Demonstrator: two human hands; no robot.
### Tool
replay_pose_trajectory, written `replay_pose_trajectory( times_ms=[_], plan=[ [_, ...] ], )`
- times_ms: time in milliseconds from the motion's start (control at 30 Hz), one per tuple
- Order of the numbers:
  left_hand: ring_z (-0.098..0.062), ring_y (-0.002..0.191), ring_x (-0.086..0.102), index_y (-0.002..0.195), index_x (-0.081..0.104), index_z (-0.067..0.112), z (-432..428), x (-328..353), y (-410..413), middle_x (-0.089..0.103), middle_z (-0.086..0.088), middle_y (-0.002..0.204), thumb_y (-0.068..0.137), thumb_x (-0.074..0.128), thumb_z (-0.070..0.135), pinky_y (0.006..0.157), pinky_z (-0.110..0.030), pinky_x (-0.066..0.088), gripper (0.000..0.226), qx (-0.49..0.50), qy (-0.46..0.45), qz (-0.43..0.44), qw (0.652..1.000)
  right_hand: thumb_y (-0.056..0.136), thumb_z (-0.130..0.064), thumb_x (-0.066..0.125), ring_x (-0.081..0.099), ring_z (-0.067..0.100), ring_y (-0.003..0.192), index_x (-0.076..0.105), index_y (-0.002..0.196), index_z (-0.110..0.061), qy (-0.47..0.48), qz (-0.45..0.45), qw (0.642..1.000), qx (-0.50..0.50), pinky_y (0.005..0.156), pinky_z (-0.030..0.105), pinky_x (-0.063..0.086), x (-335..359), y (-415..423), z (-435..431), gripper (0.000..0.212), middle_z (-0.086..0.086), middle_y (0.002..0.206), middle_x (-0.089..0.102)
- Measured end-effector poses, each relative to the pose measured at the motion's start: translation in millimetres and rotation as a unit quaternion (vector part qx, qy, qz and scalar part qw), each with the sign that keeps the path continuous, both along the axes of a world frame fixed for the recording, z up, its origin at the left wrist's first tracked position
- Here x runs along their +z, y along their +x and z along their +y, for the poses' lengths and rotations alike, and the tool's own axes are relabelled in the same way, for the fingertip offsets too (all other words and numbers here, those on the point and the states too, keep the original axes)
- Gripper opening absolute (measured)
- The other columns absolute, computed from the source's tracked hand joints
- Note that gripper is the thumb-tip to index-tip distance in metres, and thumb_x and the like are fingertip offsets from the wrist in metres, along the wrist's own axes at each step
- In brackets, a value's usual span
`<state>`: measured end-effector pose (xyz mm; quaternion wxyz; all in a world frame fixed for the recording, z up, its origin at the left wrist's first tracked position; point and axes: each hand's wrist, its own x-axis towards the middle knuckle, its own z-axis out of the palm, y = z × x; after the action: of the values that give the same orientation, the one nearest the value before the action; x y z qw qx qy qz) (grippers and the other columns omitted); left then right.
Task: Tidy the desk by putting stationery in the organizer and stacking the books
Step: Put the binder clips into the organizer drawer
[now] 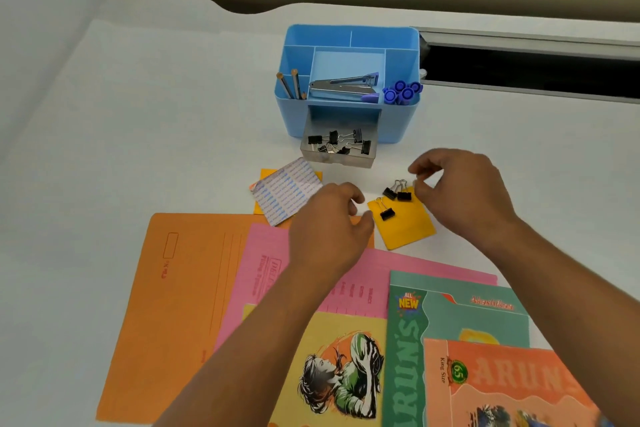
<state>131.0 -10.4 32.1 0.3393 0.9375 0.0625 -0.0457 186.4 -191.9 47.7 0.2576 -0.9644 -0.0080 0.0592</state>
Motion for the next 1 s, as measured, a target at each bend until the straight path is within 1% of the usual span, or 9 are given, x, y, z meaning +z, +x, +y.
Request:
replay_pose_trajectory(
  times_ms=[67,133,233,333,567,667,767,900,1000],
  plan=[
    [-0.013,0.086,0.056,0.105,0.062,0.029,-12.4,-3.5,1.8,0.059,0.008,0.097,0.085,0.064,0.041,0.069,-0.032,0.048,0.024,-0.028,0.031,0.014,0.999,0.081,-0.025,0.07,0.063,0.016,0.085,0.072,0.099,-0.03,-0.021,0.024,0.999,0.005,0.076,0.028,0.047,-6.4,-4.3,-2.4,0.019,-0.007,0.097,0.072],
    [-0.017,0.09,0.058,0.107,0.061,0.028,-22.8,-6.9,3.9,0.059,0.005,0.099,0.084,0.063,0.046,0.07,-0.034,0.05,0.029,-0.04,0.059,0.019,0.997,0.079,-0.03,0.071,0.064,0.02,0.091,0.071,0.102,-0.029,-0.034,0.03,0.999,0.015,0.077,0.03,0.049,-11.6,-7.5,-1.0,0.023,-0.005,0.099,0.072],
    [-0.023,0.088,0.058,0.1,0.053,0.021,-36.0,-10.0,8.5,0.058,0.0,0.098,0.082,0.061,0.054,0.062,-0.033,0.043,0.038,-0.038,0.11,0.022,0.993,0.078,-0.041,0.071,0.065,0.022,0.088,0.069,0.099,-0.029,-0.043,0.035,0.998,0.009,0.074,0.036,0.053,-18.5,-8.3,3.7,0.024,-0.005,0.094,0.07],
    [-0.026,0.087,0.059,0.097,0.046,0.018,-43.5,-12.5,12.2,0.057,-0.004,0.096,0.085,0.059,0.052,0.058,-0.033,0.036,0.039,-0.022,0.13,0.025,0.991,0.075,-0.048,0.07,0.063,0.023,0.081,0.063,0.091,-0.028,-0.055,0.041,0.997,-0.02,0.069,0.035,0.052,-23.9,-6.4,7.7,0.027,-0.004,0.086,0.068],
    [-0.027,0.086,0.06,0.1,0.046,0.017,-39.8,-16.6,13.7,0.059,-0.003,0.096,0.087,0.055,0.034,0.058,-0.034,0.041,0.023,0.002,0.124,0.012,0.992,0.073,-0.035,0.068,0.062,0.025,0.083,0.062,0.096,-0.027,-0.078,0.046,0.995,-0.033,0.067,0.032,0.05,-28.1,-4.3,5.4,0.025,-0.001,0.091,0.068],
    [-0.025,0.089,0.059,0.105,0.047,0.02,-36.7,-15.3,13.1,0.058,-0.001,0.102,0.086,0.057,0.046,0.063,-0.035,0.046,0.034,0.004,0.127,0.017,0.992,0.072,-0.034,0.069,0.062,0.025,0.085,0.061,0.095,-0.028,-0.067,0.048,0.996,-0.033,0.069,0.034,0.051,-28.4,-5.9,2.2,0.026,-0.002,0.091,0.068],
    [-0.024,0.092,0.058,0.108,0.048,0.019,-38.0,-16.3,17.5,0.057,-0.002,0.104,0.085,0.06,0.052,0.063,-0.033,0.042,0.042,0.005,0.129,0.037,0.991,0.073,-0.034,0.069,0.063,0.024,0.085,0.062,0.097,-0.027,-0.056,0.044,0.997,-0.029,0.07,0.034,0.052,-29.0,-7.7,0.6,0.026,-0.002,0.092,0.068],
    [-0.025,0.087,0.059,0.103,0.05,0.018,-39.4,-18.8,19.7,0.057,-0.003,0.099,0.086,0.056,0.037,0.059,-0.033,0.042,0.026,0.016,0.121,0.017,0.992,0.074,-0.033,0.069,0.062,0.024,0.087,0.062,0.099,-0.026,-0.051,0.038,0.998,-0.023,0.072,0.035,0.052,-30.3,-9.1,-0.8,0.027,-0.002,0.095,0.068],
    [-0.025,0.086,0.058,0.103,0.051,0.018,-37.8,-12.1,18.2,0.056,-0.002,0.1,0.084,0.056,0.032,0.058,-0.032,0.039,0.024,0.005,0.118,0.017,0.993,0.074,-0.033,0.07,0.062,0.024,0.087,0.061,0.1,-0.026,-0.049,0.036,0.998,-0.021,0.072,0.035,0.052,-30.5,-9.1,-1.7,0.028,-0.002,0.096,0.068]
  ],
)
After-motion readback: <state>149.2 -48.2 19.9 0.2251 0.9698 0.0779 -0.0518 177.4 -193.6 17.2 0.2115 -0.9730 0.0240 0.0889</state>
